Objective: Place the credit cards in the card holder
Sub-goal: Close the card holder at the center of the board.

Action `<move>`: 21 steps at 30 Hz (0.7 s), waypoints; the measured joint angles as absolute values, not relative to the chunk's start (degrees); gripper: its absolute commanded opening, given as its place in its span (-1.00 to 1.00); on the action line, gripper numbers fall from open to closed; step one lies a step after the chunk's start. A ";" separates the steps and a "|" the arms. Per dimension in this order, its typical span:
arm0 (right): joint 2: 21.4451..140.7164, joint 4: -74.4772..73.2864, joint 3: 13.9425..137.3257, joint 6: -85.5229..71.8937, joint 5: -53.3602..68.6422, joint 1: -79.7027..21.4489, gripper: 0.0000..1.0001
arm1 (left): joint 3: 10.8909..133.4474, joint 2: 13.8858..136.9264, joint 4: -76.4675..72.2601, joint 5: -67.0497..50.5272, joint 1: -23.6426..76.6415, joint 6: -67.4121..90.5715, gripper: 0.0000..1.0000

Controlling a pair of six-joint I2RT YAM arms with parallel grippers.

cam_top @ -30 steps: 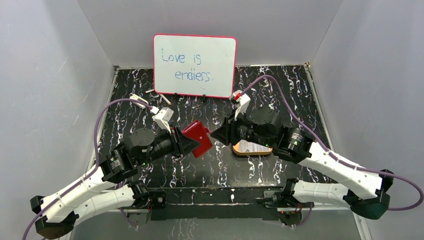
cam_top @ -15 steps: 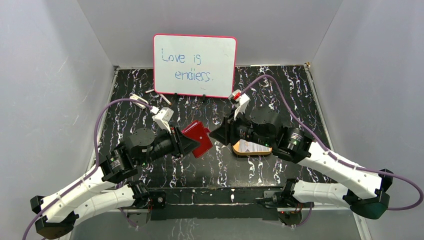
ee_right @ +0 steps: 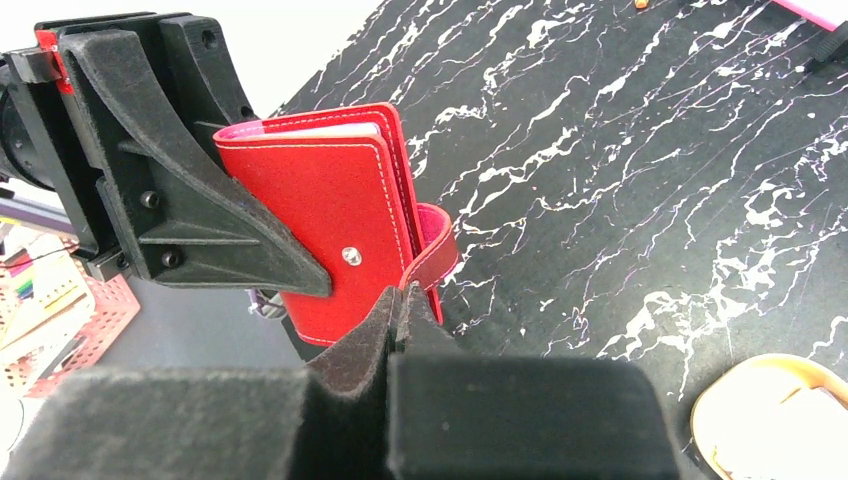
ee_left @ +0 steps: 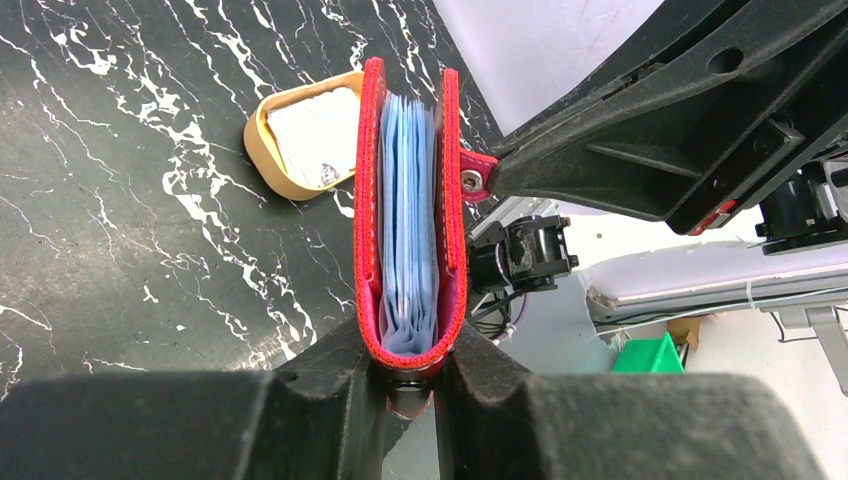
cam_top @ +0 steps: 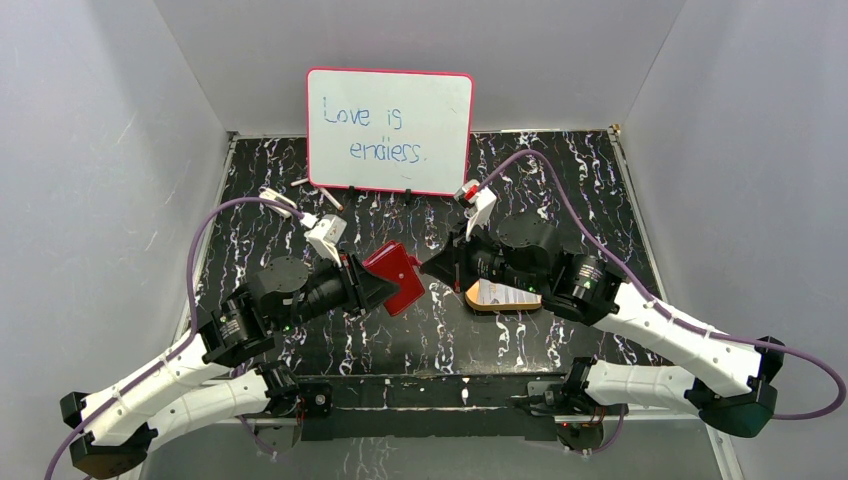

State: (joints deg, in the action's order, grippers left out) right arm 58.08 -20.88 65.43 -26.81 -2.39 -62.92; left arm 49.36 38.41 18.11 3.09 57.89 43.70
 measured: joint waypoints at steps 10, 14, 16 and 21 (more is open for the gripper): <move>59.35 -19.20 65.47 -26.57 0.91 -62.89 -1.00 | 51.66 41.21 18.96 3.14 57.89 43.62 -1.00; 59.68 -18.63 65.47 -26.48 1.83 -62.87 -1.00 | 52.27 41.93 20.16 3.31 57.89 43.51 -1.00; 59.64 -18.00 65.47 -26.30 1.85 -62.87 -1.00 | 52.86 42.46 20.88 3.70 57.89 43.48 -1.00; 59.66 -17.76 65.47 -25.61 2.26 -62.87 -1.00 | 53.41 43.22 21.69 4.12 57.89 43.48 -1.00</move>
State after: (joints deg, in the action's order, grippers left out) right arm 59.66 -17.76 65.47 -25.61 2.26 -62.87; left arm 53.41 43.22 21.69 4.12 57.89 43.48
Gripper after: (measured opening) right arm 0.011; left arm 0.163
